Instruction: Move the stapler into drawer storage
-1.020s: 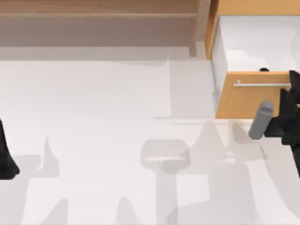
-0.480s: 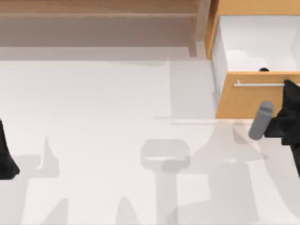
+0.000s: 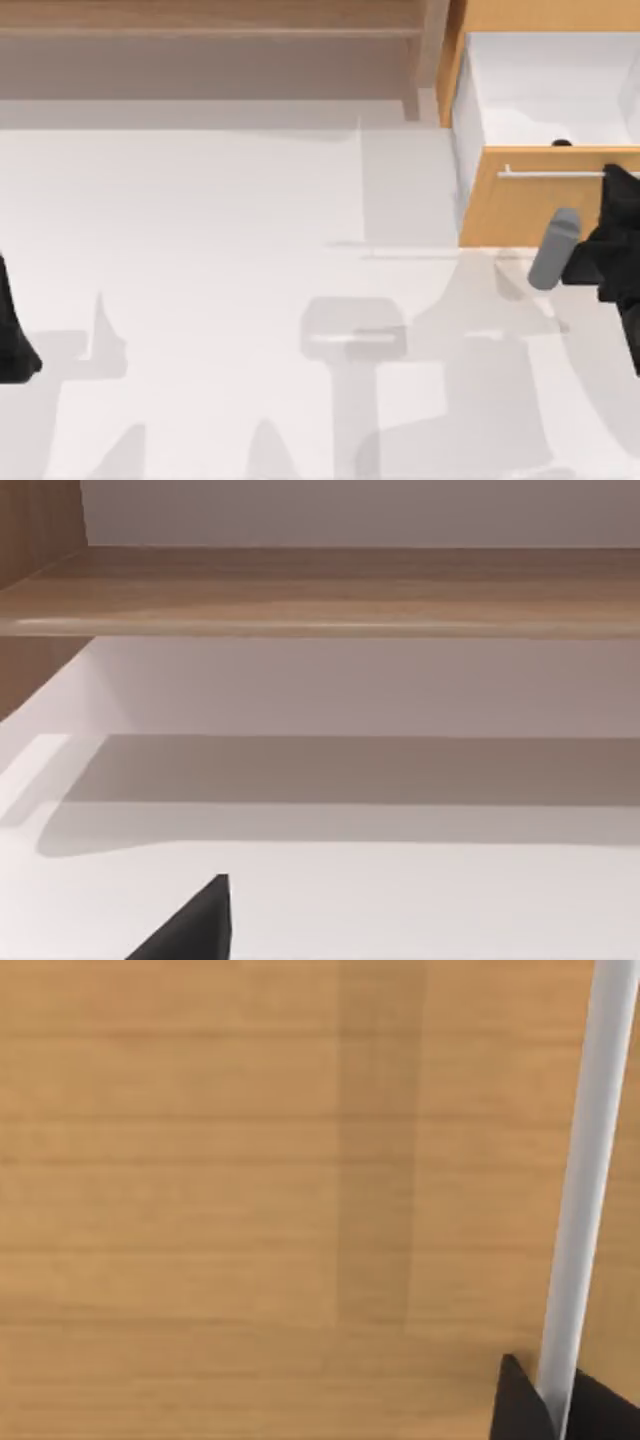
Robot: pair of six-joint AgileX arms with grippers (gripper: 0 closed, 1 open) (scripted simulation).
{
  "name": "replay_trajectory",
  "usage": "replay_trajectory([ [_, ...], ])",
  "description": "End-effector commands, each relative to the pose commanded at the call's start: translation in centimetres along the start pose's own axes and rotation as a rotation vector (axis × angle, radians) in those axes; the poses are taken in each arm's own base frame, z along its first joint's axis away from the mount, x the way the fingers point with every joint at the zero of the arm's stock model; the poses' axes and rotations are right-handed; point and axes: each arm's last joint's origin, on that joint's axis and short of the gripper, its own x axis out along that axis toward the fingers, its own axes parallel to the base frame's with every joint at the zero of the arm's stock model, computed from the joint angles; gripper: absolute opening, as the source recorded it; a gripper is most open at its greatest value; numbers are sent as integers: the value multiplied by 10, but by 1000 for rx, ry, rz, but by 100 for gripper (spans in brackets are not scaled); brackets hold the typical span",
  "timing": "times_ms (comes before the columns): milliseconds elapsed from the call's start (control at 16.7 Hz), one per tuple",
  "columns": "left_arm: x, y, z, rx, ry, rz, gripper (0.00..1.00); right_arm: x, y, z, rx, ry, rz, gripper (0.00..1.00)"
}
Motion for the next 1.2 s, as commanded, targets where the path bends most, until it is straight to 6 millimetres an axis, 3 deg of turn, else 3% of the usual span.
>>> replay_trajectory([
  [420,0,0,0,0,0,0,100,49,1,1,-1,-5,4,0],
  [840,0,0,0,0,0,0,100,57,0,0,1,-2,4,0],
  [1200,0,0,0,0,0,0,100,97,0,1,1,-3,5,0],
])
